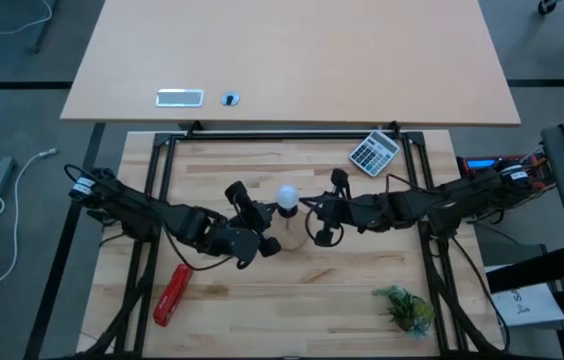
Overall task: Screw lightbulb
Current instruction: Insert the lightbulb into the brown lamp
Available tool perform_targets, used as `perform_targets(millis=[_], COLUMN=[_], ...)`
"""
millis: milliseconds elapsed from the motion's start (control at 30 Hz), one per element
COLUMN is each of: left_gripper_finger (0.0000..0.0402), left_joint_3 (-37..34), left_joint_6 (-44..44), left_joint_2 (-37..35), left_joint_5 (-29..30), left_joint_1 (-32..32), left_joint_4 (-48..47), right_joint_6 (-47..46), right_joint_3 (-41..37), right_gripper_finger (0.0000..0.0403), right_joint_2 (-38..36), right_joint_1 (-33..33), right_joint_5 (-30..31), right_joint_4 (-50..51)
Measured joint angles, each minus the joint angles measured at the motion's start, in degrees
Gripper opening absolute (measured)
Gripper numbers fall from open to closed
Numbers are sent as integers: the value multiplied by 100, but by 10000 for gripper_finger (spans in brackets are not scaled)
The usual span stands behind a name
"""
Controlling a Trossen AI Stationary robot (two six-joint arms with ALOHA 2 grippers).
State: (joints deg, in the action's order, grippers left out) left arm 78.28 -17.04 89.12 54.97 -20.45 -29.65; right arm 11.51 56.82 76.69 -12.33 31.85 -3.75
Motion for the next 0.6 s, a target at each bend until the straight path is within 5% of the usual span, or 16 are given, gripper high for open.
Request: perform_targets(millis=[300,600], left_gripper_finger=[0,0], left_joint_3=[0,48], left_joint_6=[-95,-171], left_joint_2=[4,-120], left_joint_5=[-5,-11], left_joint_1=[10,-177], left_joint_4=[-267,-335], right_joint_6=[-49,-107], right_joint_3=[0,0], right_gripper_finger=[0,0], right_joint_2=[2,2], right_joint_1=[-5,19], right_joint_5=[-229,270], right_joint_4=[8,134])
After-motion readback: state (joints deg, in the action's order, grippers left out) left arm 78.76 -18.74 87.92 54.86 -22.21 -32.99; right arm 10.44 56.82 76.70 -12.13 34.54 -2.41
